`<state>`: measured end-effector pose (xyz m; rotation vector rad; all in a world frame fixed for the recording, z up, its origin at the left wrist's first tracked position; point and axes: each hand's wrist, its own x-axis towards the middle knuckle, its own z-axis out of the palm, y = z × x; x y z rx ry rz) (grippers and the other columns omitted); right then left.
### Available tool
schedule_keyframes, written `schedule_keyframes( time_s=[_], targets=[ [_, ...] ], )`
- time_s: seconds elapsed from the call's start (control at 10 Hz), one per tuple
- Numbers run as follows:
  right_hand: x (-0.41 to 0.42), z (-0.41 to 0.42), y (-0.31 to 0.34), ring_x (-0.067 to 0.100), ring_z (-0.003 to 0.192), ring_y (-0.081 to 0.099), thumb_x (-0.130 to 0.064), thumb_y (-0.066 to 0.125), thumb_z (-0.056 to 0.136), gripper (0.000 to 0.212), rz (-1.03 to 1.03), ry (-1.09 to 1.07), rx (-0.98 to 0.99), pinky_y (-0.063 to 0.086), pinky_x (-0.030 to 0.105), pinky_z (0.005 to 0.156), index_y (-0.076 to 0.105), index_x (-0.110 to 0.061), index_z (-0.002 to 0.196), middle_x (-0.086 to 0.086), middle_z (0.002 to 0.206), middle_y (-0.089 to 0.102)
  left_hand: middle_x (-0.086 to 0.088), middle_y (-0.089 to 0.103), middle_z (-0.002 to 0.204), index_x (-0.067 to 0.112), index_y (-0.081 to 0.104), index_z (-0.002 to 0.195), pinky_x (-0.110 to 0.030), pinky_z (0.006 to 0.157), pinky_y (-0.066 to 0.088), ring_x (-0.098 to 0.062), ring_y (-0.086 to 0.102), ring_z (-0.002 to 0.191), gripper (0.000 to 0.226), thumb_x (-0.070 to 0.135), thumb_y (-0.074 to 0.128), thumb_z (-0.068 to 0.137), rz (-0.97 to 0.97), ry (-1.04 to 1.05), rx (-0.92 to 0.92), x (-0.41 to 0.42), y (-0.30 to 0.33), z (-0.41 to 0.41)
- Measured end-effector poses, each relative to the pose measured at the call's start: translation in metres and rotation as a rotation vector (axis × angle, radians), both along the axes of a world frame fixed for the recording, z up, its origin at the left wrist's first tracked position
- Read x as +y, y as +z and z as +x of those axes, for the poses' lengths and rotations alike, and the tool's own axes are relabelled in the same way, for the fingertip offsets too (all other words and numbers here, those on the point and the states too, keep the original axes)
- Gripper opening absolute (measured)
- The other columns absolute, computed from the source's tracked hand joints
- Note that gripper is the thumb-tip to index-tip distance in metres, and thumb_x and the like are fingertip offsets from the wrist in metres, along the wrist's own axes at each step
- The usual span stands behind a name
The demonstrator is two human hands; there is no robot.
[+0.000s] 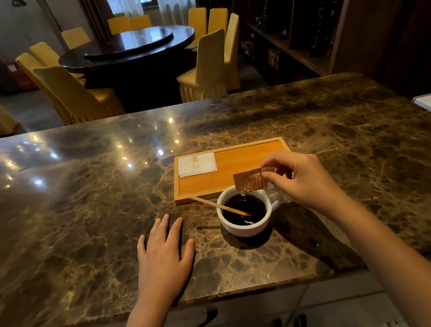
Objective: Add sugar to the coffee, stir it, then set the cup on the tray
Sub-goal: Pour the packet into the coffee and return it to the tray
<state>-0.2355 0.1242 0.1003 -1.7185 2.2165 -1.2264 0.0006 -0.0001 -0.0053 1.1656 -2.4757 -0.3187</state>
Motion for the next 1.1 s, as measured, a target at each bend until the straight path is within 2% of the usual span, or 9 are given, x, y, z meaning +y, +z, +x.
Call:
schedule_keyframes(
  time_s=[0.3,0.4,0.5,0.6,0.7,0.8,0.9,1.0,1.1],
  targets=[
    [0.0,-0.001,-0.009,0.002,0.076,0.058,-0.009,0.062,0.084,0.009,-0.017,-0.018,-0.14,0.046,0.008,0.067,0.067,-0.013,0.091,-0.011,0.081,0.062,-0.007,0.028,0.149,0.023,0.033,0.137,-0.05,0.112,0.008,-0.018,0.013,0.138,0.051,0.041,0.043,0.091,-0.006,0.0,-0.006,-0.001,-0.001,0.001],
    [0.0,-0.003,-0.013,0.01,0.066,0.065,-0.006,0.06,0.086,0.007,-0.109,-0.046,-0.45,0.054,0.021,0.065,0.065,-0.007,0.09,0.0,0.08,0.066,-0.007,0.029,0.149,0.023,0.034,0.137,-0.05,0.112,0.008,-0.018,0.014,0.138,0.056,0.05,0.033,0.088,-0.003,0.004,-0.013,-0.001,-0.001,0.001],
    [0.0,-0.006,-0.015,0.009,0.06,0.068,-0.006,0.056,0.088,0.008,-0.159,-0.075,-0.675,0.056,0.021,0.061,0.061,-0.003,0.094,0.007,0.081,0.067,-0.007,0.029,0.149,0.023,0.035,0.137,-0.049,0.111,0.008,-0.018,0.014,0.138,0.065,0.056,0.022,0.082,-0.008,0.007,-0.016,-0.001,0.0,0.001],
    [-0.001,-0.013,-0.018,0.013,0.064,0.072,-0.005,0.055,0.088,0.006,-0.238,-0.101,-0.955,0.057,0.019,0.056,0.057,-0.004,0.094,0.007,0.081,0.071,-0.007,0.029,0.148,0.023,0.035,0.137,-0.049,0.111,0.008,-0.018,0.014,0.138,0.068,0.057,0.018,0.079,-0.013,0.01,-0.019,-0.001,-0.001,0.002],
    [-0.004,-0.02,-0.021,0.01,0.059,0.07,-0.005,0.057,0.087,0.007,-0.295,-0.145,-1.045,0.054,0.016,0.05,0.058,-0.011,0.085,0.0,0.072,0.072,-0.007,0.029,0.149,0.024,0.035,0.137,-0.049,0.111,0.008,-0.018,0.014,0.138,0.068,0.057,0.018,0.08,-0.012,0.011,-0.022,-0.001,-0.002,0.001],
    [-0.01,-0.04,-0.028,0.01,0.064,0.067,-0.011,0.062,0.085,0.01,-0.301,-0.284,-1.078,0.051,0.018,0.055,0.063,-0.02,0.08,0.001,0.079,0.069,-0.007,0.029,0.149,0.024,0.034,0.137,-0.049,0.111,0.009,-0.018,0.014,0.138,0.068,0.057,0.018,0.08,-0.004,0.014,-0.025,-0.001,-0.002,0.001],
    [-0.015,-0.056,-0.037,0.015,0.074,0.062,-0.015,0.064,0.084,0.01,-0.259,-0.398,-1.005,0.05,0.025,0.064,0.064,-0.023,0.079,0.009,0.089,0.067,-0.007,0.029,0.149,0.024,0.034,0.137,-0.049,0.111,0.008,-0.017,0.013,0.138,0.068,0.057,0.018,0.08,0.0,0.014,-0.025,-0.001,-0.001,0.001],
    [-0.022,-0.069,-0.048,0.013,0.072,0.057,-0.016,0.064,0.084,0.003,-0.17,-0.525,-0.837,0.047,0.018,0.056,0.066,-0.017,0.086,0.009,0.094,0.064,-0.006,0.028,0.149,0.024,0.034,0.137,-0.049,0.112,0.008,-0.017,0.013,0.138,0.068,0.057,0.018,0.08,0.006,0.012,-0.02,-0.001,-0.001,0.0],
    [-0.029,-0.074,-0.053,0.016,0.082,0.057,-0.016,0.066,0.083,0.01,-0.099,-0.559,-0.707,0.045,0.023,0.062,0.067,-0.013,0.092,0.007,0.097,0.065,-0.006,0.029,0.149,0.024,0.035,0.137,-0.049,0.111,0.008,-0.017,0.013,0.138,0.067,0.056,0.019,0.08,0.006,0.012,-0.02,-0.001,-0.001,0.0]
  ],
)
